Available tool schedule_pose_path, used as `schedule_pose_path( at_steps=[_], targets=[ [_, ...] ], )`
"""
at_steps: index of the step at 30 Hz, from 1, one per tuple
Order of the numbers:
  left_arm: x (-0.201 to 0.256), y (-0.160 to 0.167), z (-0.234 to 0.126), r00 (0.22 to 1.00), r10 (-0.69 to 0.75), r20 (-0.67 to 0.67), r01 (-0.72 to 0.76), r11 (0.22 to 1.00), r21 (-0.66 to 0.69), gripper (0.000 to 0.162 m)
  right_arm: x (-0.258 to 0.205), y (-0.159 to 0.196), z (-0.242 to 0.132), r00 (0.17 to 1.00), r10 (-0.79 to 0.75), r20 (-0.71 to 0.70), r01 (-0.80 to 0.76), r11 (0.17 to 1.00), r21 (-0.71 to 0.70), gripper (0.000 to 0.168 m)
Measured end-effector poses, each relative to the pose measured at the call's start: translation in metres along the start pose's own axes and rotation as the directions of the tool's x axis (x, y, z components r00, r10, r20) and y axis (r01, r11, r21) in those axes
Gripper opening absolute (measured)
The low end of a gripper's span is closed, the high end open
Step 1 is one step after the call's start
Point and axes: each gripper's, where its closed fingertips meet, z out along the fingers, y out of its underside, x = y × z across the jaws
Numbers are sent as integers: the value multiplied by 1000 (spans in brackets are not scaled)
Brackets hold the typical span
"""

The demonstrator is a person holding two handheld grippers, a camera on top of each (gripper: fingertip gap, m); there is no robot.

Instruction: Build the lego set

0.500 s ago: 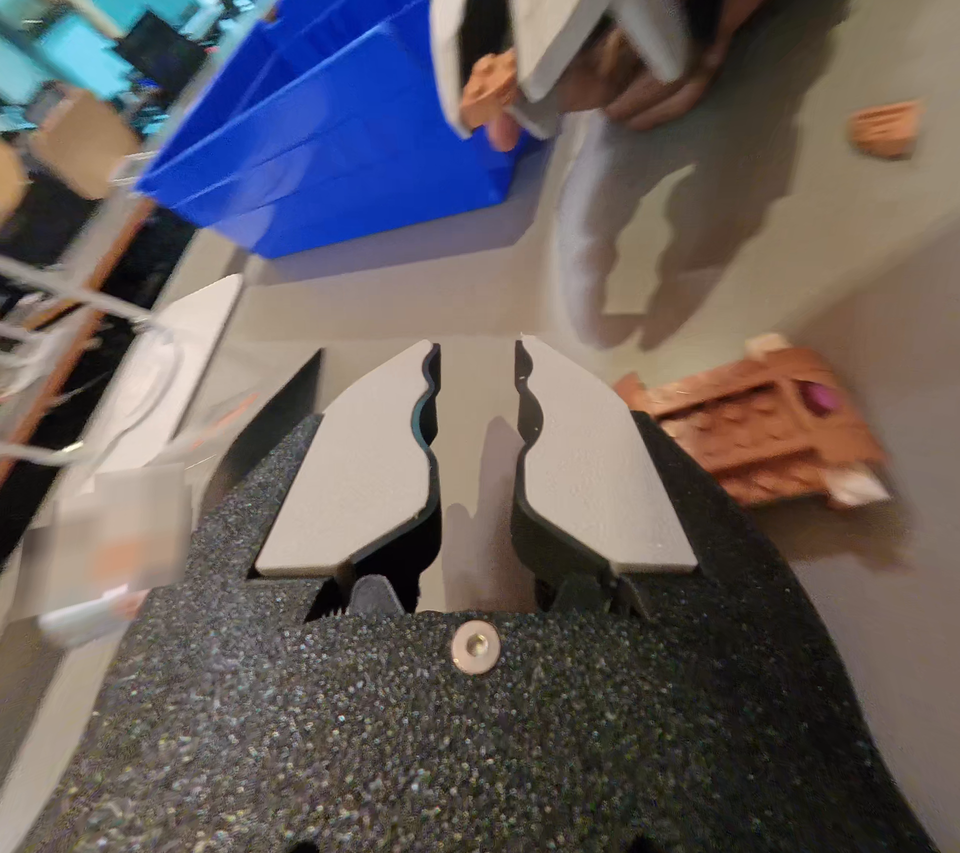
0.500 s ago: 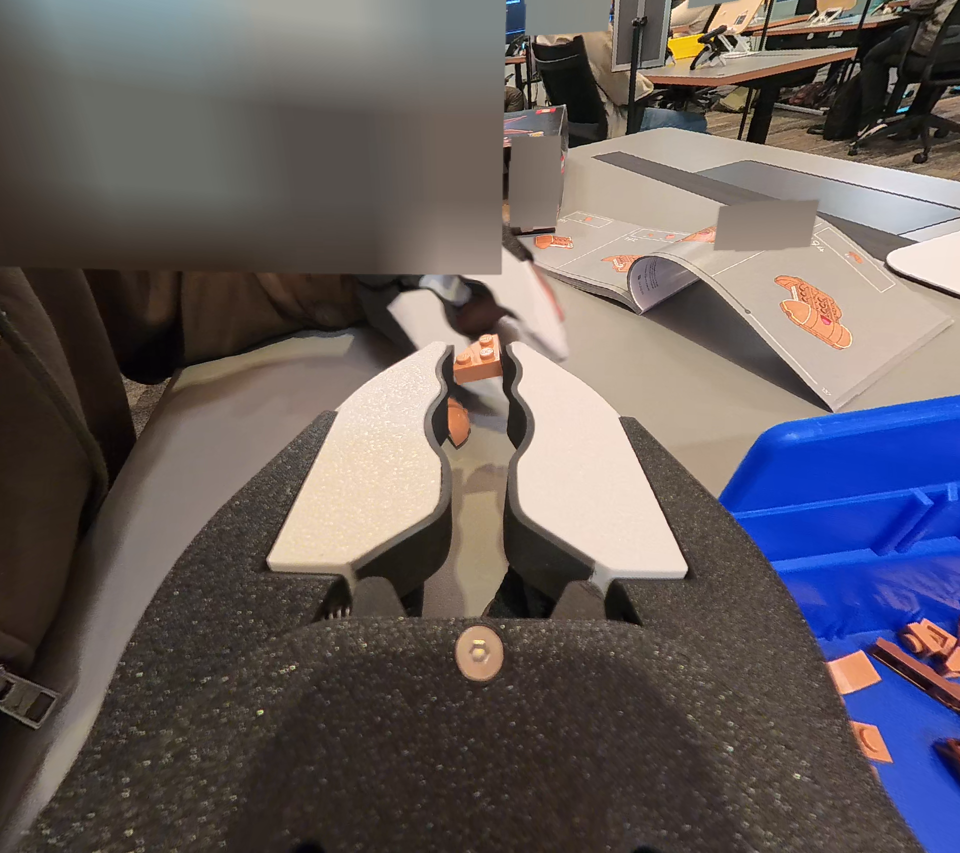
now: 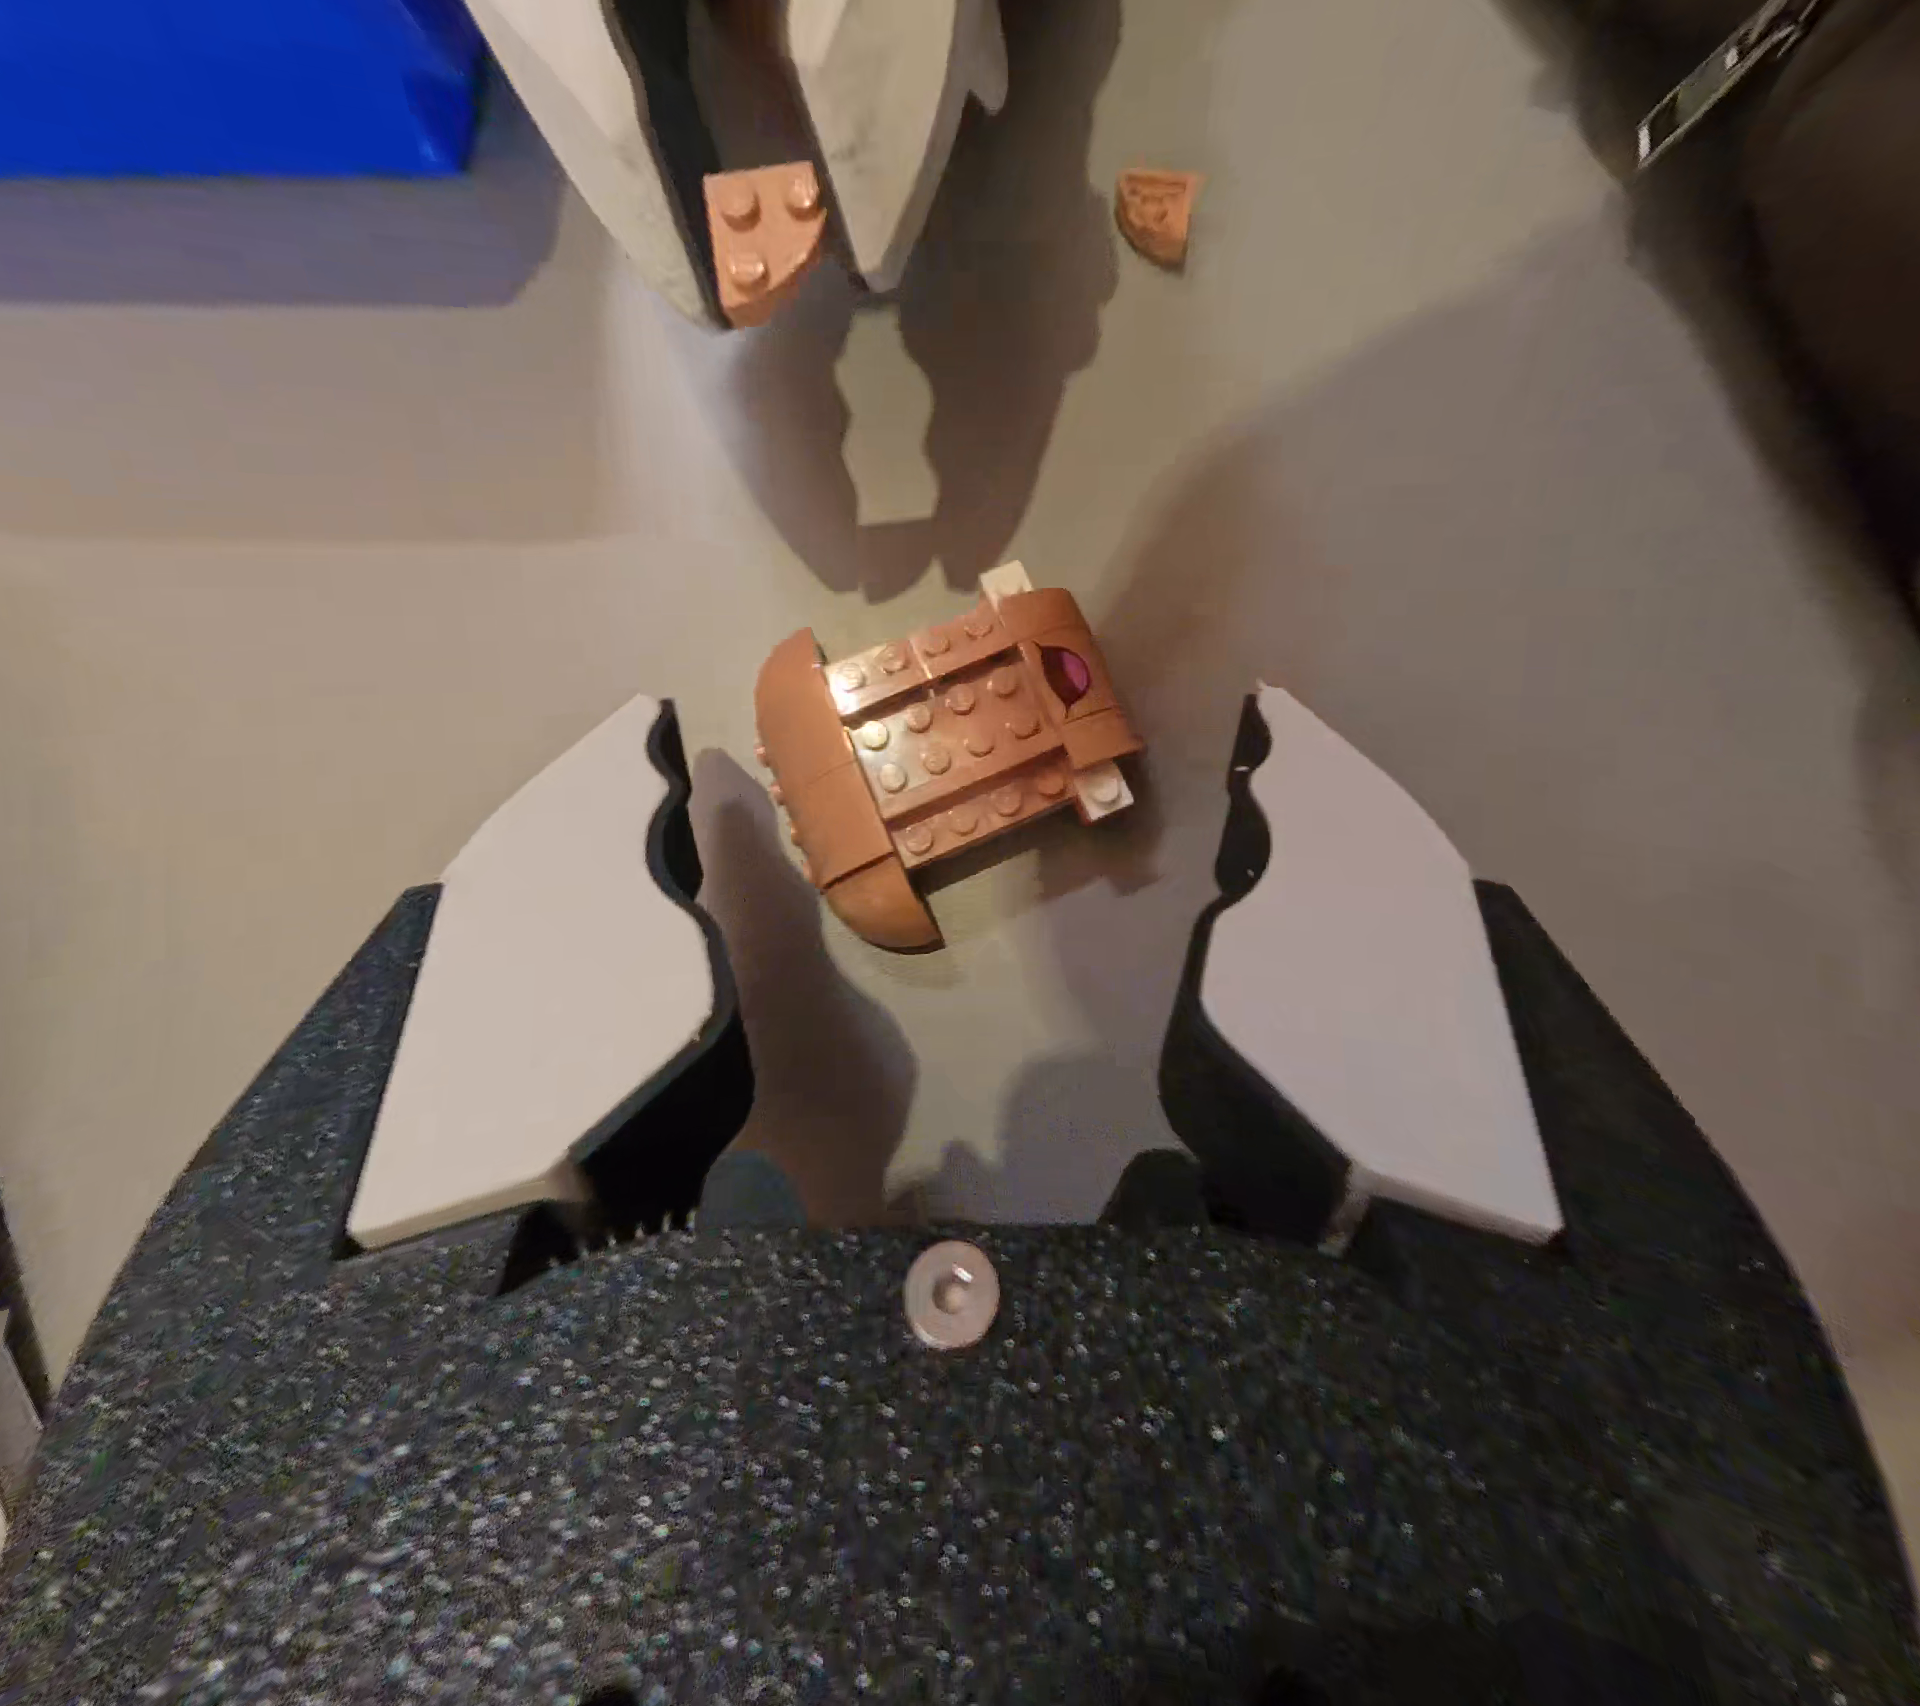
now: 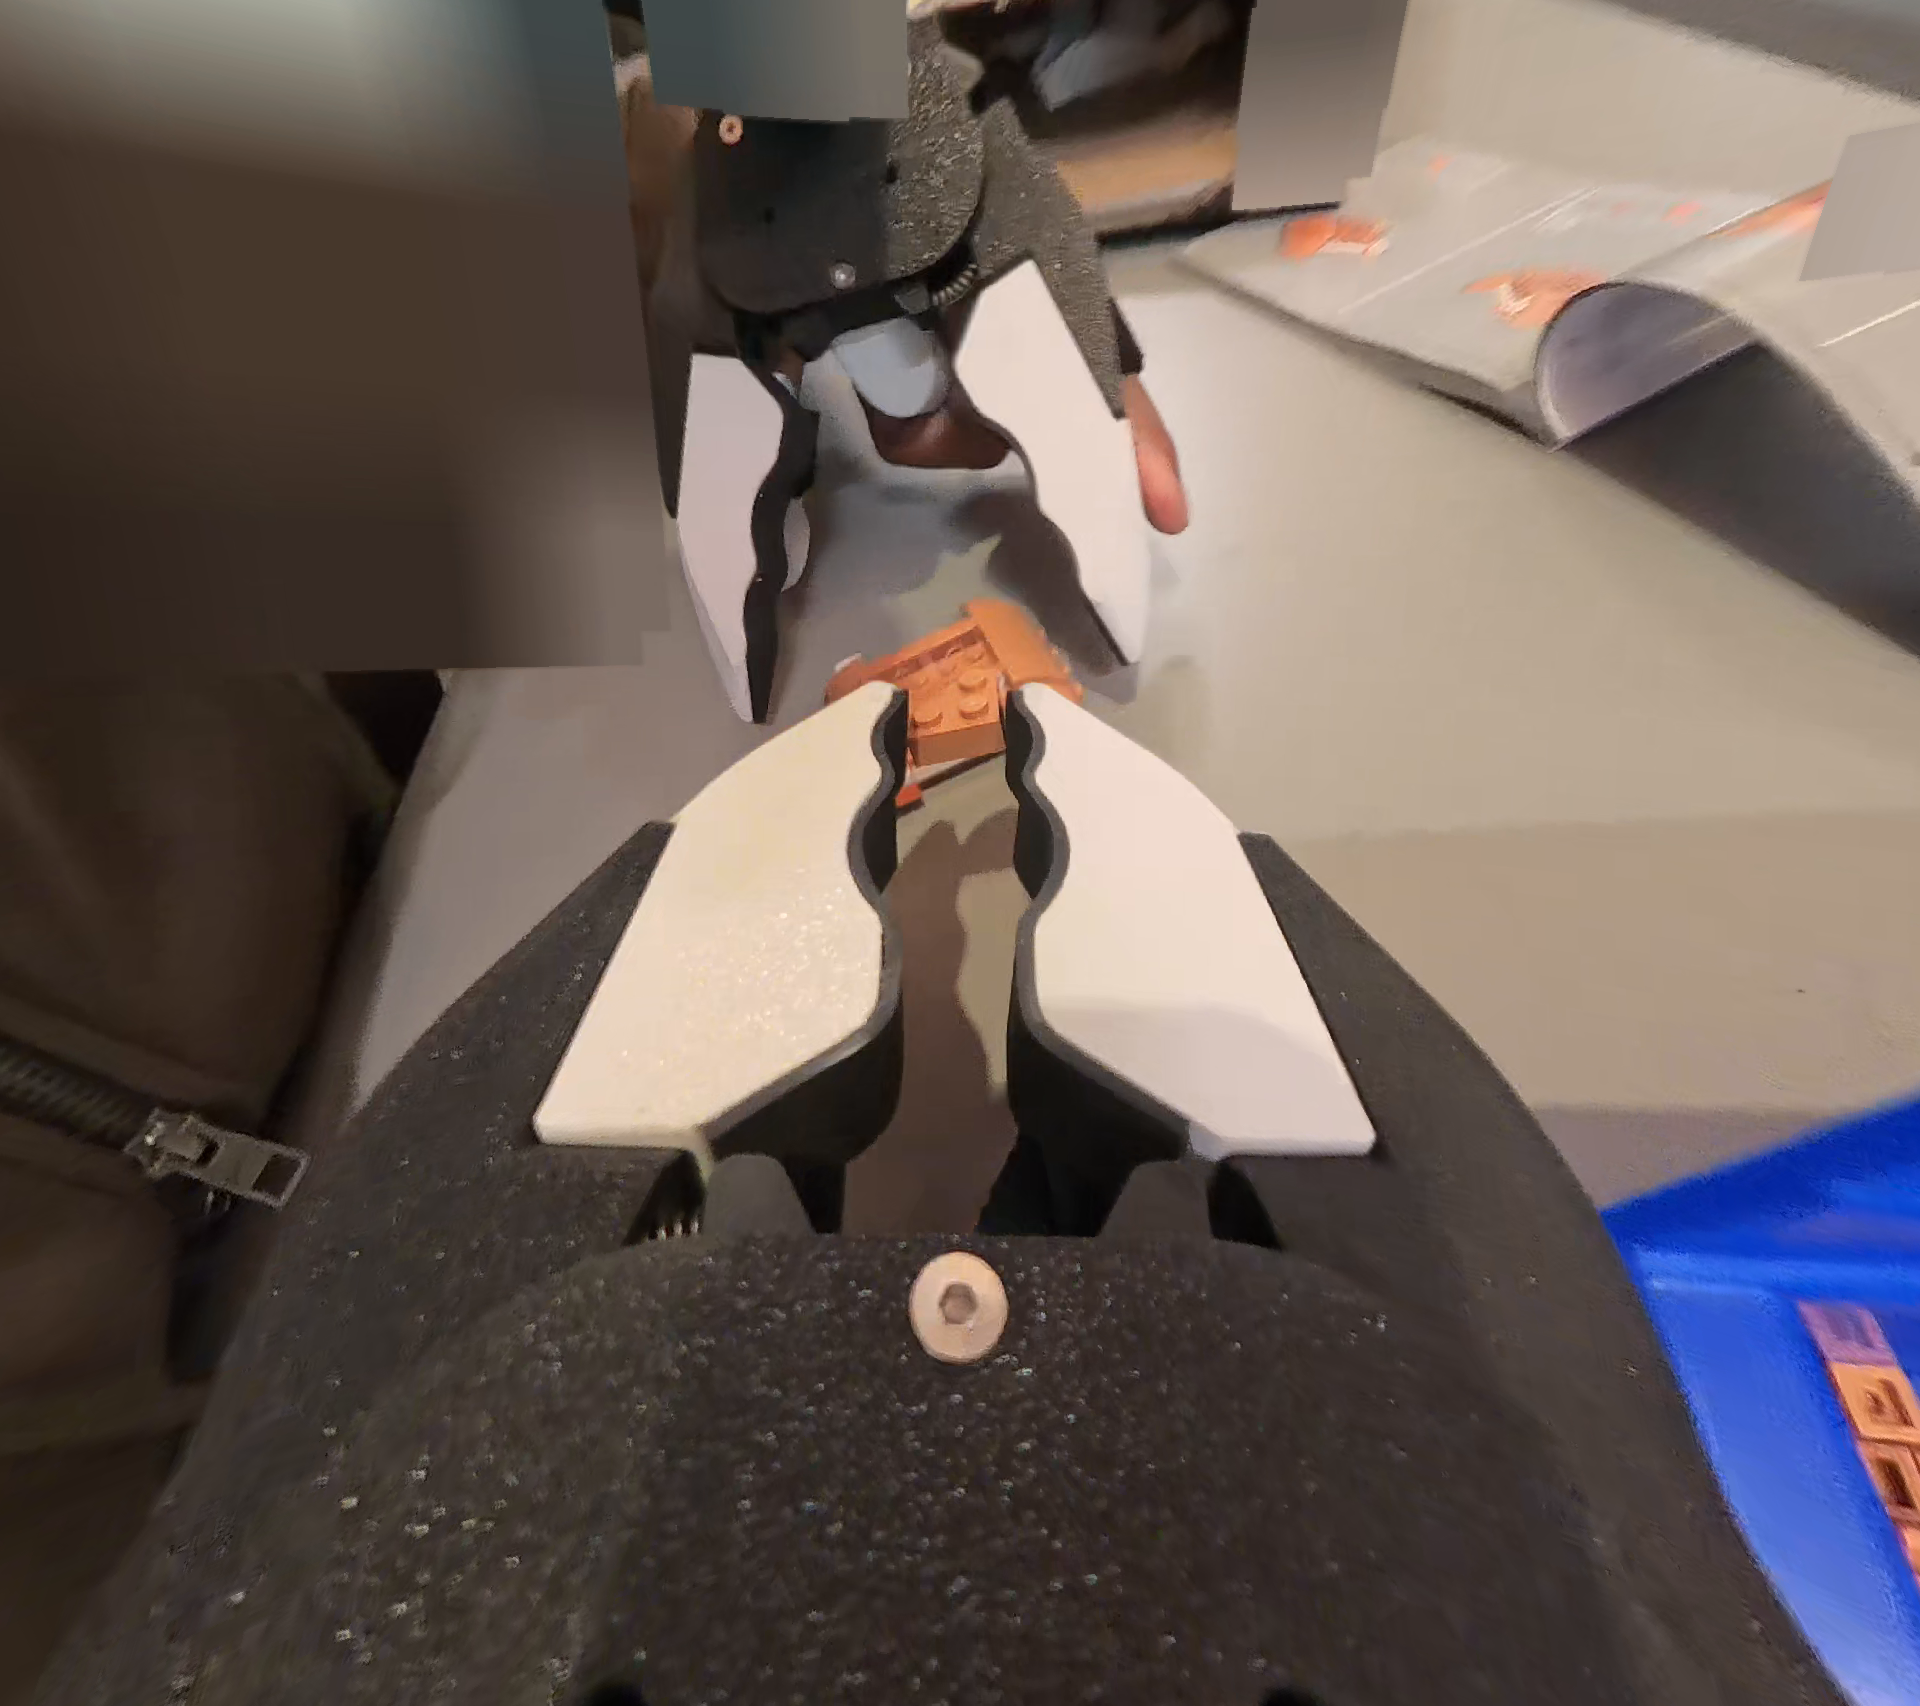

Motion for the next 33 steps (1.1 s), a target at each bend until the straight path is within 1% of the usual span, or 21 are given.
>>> schedule_pose_path(
  at_steps=[3,5,6,8,13,17,22,24,28,33],
  targets=[
    [2,9,10,1000,3,8,-2,997,-82,104,-4,6,3,1000,-12,24,13,999,-47,17],
    [0,5,13,1000,-13,22,15,997,-77,101,-5,8,4,999,-8,39,10,998,-59,17],
    [-1,4,13,999,-20,28,22,997,-76,94,-6,9,4,999,-4,48,7,998,-66,17],
    [-4,3,13,999,-36,31,38,997,-69,76,-6,10,4,998,5,60,-1,997,-72,17],
    [-10,2,14,999,-33,33,34,999,-38,75,-10,12,4,995,14,95,-6,996,-85,17],
    [-18,1,10,998,-53,43,53,999,14,75,-13,14,3,992,26,126,-15,996,-92,17],
    [-20,-25,-1,999,-28,40,20,979,205,74,-20,15,1,983,38,180,-20,995,-101,17],
    [-19,-33,-3,999,-17,40,7,968,250,74,-21,16,1,981,36,191,-16,994,-105,17],
    [-18,-43,-6,997,24,76,-46,953,300,74,-27,18,1,974,25,226,3,993,-121,18],
    [-15,-47,-4,994,58,89,-83,948,307,73,-33,21,2,967,11,256,26,990,-141,17]
  ],
)
